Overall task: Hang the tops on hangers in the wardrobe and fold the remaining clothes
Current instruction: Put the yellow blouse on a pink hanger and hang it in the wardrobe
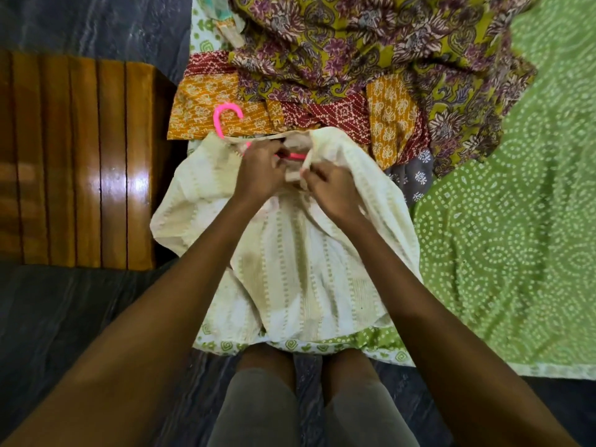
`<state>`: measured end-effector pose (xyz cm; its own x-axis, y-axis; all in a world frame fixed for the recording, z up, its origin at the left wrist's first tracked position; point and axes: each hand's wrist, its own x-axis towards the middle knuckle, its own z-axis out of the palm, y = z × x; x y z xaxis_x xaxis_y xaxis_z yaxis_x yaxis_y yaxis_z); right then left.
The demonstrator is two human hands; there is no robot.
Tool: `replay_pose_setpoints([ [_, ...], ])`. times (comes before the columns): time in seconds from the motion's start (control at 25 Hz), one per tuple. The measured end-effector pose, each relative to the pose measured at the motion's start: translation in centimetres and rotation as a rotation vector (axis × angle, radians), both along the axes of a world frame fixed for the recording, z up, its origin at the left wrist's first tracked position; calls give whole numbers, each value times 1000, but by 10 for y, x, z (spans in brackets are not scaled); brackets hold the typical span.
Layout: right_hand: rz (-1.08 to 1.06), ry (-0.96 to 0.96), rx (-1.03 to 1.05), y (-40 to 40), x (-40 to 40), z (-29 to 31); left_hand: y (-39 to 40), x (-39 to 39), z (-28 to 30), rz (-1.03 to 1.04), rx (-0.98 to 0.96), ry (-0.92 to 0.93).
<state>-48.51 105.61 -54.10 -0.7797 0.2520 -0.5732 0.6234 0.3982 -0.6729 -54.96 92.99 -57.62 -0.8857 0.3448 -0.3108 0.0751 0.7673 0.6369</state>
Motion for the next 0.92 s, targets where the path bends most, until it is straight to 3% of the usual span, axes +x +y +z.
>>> replay_pose_setpoints([
  [0.08,371,-208,29,11,5,0,-38,5,-10,100,-67,95],
  [0.12,405,-211,48,13,1,-1,-56,6,-13,184,-123,121],
  [0.28,30,133,33,2,-46,-1,-107,2,-30,499,-346,-32],
  [0.44,541,-44,215,-31,-79,-39,-120,11,-41,563,-152,-93],
  [0.52,667,-75,304,-42,-82,-54,-121,15,-41,599,-98,-89],
  [0.68,545,15,122,-34,-92,-43,-133,29,-35,613,-72,-75],
  [0.92,368,85,1,15,-96,8,-146,53,-6,524,24,178],
])
